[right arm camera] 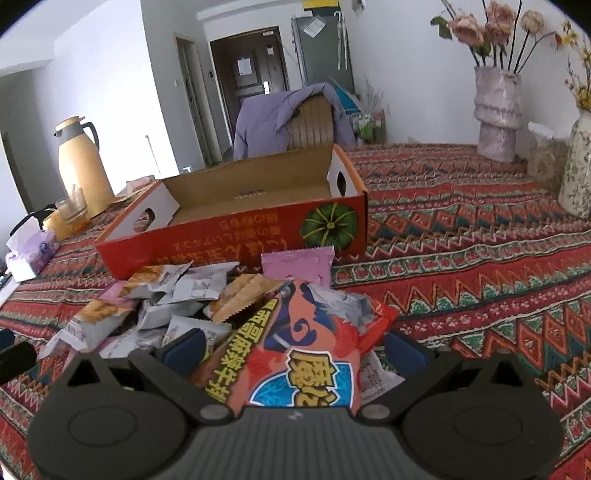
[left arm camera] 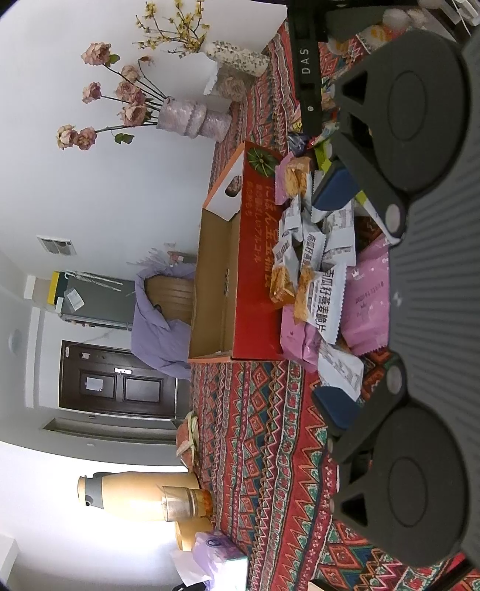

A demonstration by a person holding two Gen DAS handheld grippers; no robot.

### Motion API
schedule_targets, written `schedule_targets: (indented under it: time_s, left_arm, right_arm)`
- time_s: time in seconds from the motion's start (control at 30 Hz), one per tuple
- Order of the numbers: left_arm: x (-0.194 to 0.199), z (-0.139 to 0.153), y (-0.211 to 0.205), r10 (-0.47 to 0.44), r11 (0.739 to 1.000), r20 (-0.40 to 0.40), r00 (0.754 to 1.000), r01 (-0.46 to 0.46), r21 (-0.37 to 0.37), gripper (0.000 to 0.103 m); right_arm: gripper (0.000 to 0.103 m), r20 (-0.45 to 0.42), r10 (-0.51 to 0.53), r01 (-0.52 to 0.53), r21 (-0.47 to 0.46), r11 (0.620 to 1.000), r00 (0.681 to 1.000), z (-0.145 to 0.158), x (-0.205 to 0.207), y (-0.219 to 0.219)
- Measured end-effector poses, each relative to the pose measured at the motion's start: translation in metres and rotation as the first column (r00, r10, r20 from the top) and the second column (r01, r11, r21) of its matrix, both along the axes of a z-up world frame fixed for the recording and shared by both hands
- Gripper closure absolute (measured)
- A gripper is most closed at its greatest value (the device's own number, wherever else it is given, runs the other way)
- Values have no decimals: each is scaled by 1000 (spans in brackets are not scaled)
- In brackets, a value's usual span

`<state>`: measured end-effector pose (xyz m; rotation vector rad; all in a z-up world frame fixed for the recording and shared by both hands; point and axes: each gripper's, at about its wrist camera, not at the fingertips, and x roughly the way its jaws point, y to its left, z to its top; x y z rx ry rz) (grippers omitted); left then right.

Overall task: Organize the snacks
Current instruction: 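Grasp the red-and-blue chip bag with the right gripper while the left grasps a biscuit packet, then carry both packets into the cardboard box and open both grippers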

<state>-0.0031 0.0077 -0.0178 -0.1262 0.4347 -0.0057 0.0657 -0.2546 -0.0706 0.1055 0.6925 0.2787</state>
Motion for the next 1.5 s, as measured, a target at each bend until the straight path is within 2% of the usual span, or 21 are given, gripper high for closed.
schedule_targets:
  time_s: [0.2, 0.23, 0.4, 0.6, 0.73, 1.1, 1.27, 1.33, 1.5]
  left_arm:
    - [4, -1, 2, 6, 1000, -16, 1000, -6, 3, 0]
    - [4, -1, 2, 8, 1000, -18, 1000, -8, 3, 0]
    - [7, -2, 5, 27, 999, -31, 999, -27, 17, 0]
    - [14, -3, 3, 35, 998, -54, 998, -32, 46, 0]
    - [21, -3, 0, 37, 997, -69, 997, -32, 69, 0]
    - [54, -3, -10, 54, 992, -114, 992, -40, 122, 0]
    - [68, -7, -18, 32, 990, -140, 990, -12, 143, 15]
    - [74, -8, -22, 28, 988, -157, 987, -4, 154, 27]
    - [87, -15, -22, 20, 991, -217, 976, 10, 135, 45]
  right_arm:
    - [4, -37, 22, -22, 5, 1000, 999, -8, 4, 3]
    - [9, -40, 25, -25, 6, 1000, 999, -8, 4, 3]
    - [19, -26, 31, -31, -12, 999, 999, -8, 2, 4]
    - [41, 25, 22, -22, -5, 1000, 999, -1, -4, -2]
    - [49, 51, 32, -33, 4, 999, 998, 2, -8, -4]
    - [51, 103, 36, -41, 47, 998, 994, 7, -18, -13]
    - [51, 133, 25, -34, 63, 997, 991, 13, -22, -20]
    - [51, 139, 19, -29, 70, 997, 990, 14, -22, -22]
    - [51, 149, 22, -34, 79, 996, 989, 15, -23, -24]
